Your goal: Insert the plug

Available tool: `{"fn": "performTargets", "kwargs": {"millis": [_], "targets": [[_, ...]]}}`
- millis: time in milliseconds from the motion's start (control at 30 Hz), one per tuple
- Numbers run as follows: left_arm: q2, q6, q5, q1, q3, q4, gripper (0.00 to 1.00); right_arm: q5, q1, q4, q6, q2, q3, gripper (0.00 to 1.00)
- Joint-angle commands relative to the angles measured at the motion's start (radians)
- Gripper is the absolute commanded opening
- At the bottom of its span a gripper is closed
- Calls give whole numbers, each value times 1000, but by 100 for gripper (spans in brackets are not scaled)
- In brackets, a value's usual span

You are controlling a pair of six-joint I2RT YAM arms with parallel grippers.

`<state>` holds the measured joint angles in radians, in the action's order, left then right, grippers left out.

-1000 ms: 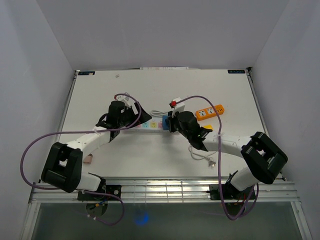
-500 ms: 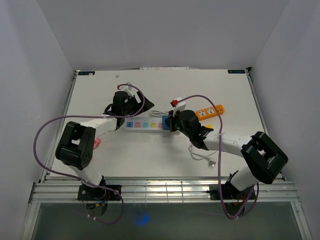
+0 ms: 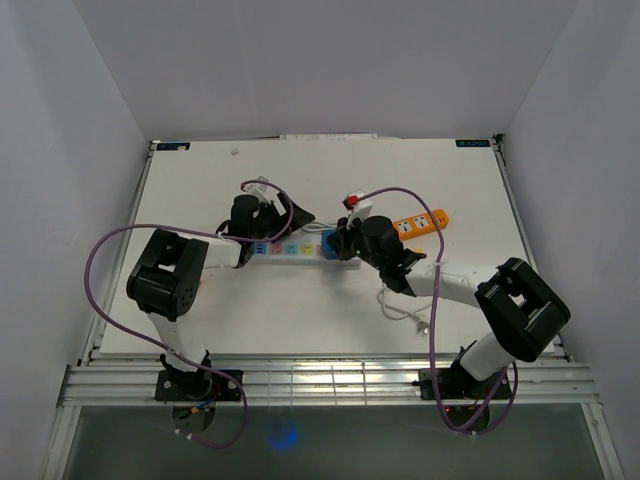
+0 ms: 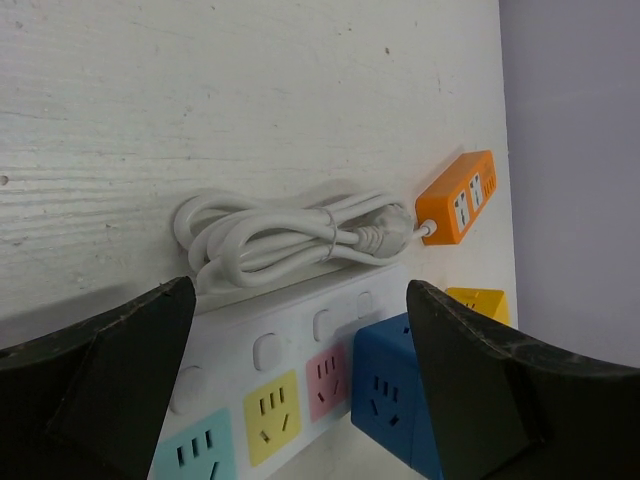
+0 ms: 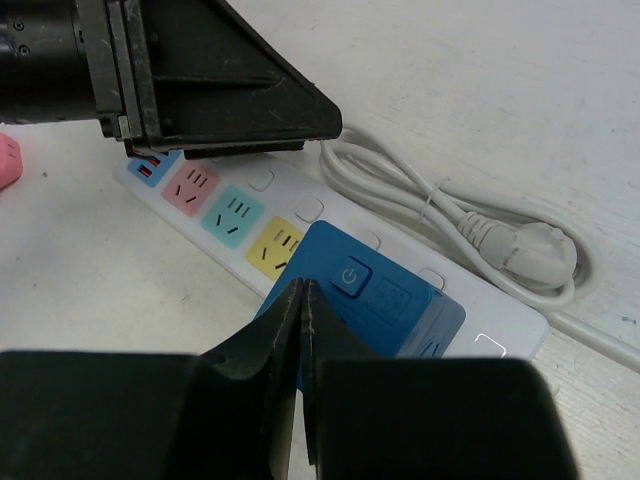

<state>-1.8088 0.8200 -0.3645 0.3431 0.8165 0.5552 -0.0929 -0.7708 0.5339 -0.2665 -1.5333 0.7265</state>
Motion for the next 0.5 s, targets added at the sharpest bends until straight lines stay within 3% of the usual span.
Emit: {"fn": "performTargets", "kwargs": {"millis": [0,467], "targets": [[54,-2,4,5,-57,21,98,-4,24,-121,-4,-53,-2,8],[122,-19,19,5,-135,60,98,80,114,-87,-73,-45,-61,8]]}}
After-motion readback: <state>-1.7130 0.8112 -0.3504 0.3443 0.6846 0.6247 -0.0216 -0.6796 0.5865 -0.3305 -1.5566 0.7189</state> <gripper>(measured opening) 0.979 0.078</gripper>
